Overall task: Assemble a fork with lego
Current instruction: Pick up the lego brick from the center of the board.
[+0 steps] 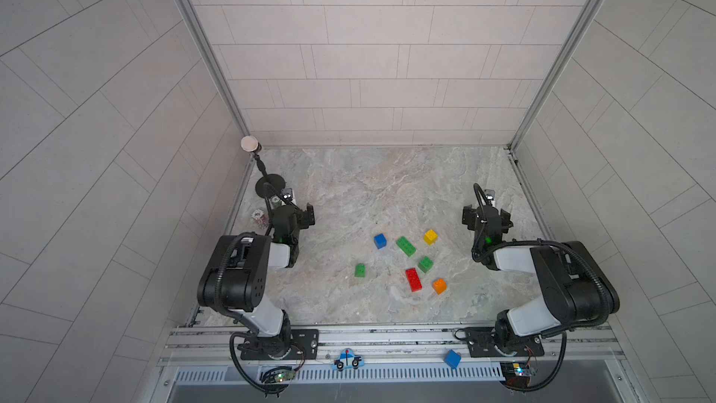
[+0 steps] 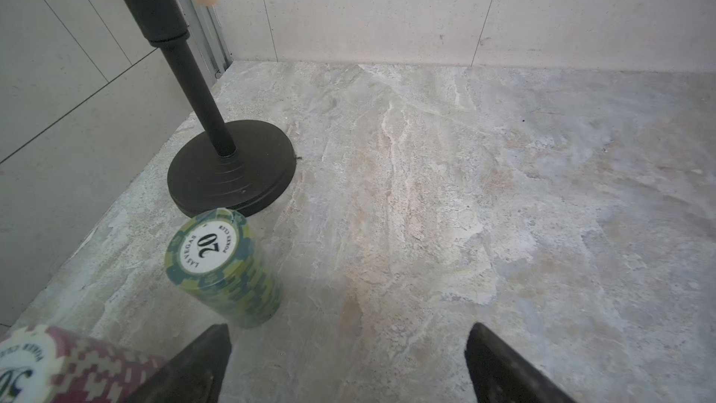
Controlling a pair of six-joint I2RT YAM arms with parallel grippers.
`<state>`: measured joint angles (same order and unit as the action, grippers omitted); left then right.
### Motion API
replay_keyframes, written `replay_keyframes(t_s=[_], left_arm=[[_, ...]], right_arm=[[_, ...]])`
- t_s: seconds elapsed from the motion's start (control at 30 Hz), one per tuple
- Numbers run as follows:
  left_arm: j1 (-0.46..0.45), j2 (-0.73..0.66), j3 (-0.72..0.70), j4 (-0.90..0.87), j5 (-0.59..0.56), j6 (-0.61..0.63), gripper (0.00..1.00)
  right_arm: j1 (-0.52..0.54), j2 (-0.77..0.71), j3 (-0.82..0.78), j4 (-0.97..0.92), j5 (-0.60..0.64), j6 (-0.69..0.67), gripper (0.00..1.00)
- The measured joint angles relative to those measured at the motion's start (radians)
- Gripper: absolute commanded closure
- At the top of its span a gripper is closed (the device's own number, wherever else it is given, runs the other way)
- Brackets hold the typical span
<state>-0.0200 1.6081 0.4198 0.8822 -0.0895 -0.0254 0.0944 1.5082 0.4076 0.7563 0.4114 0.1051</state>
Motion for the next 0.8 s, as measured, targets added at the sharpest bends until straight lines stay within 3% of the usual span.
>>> replay_keyframes(t_s=[0.8], left_arm=[[0.000,0.000,-0.019,0.026,-0.043,-0.008,0.00]], right_arm=[[0.000,0.000,0.000,-0.001,0.000,0.000,0.00]])
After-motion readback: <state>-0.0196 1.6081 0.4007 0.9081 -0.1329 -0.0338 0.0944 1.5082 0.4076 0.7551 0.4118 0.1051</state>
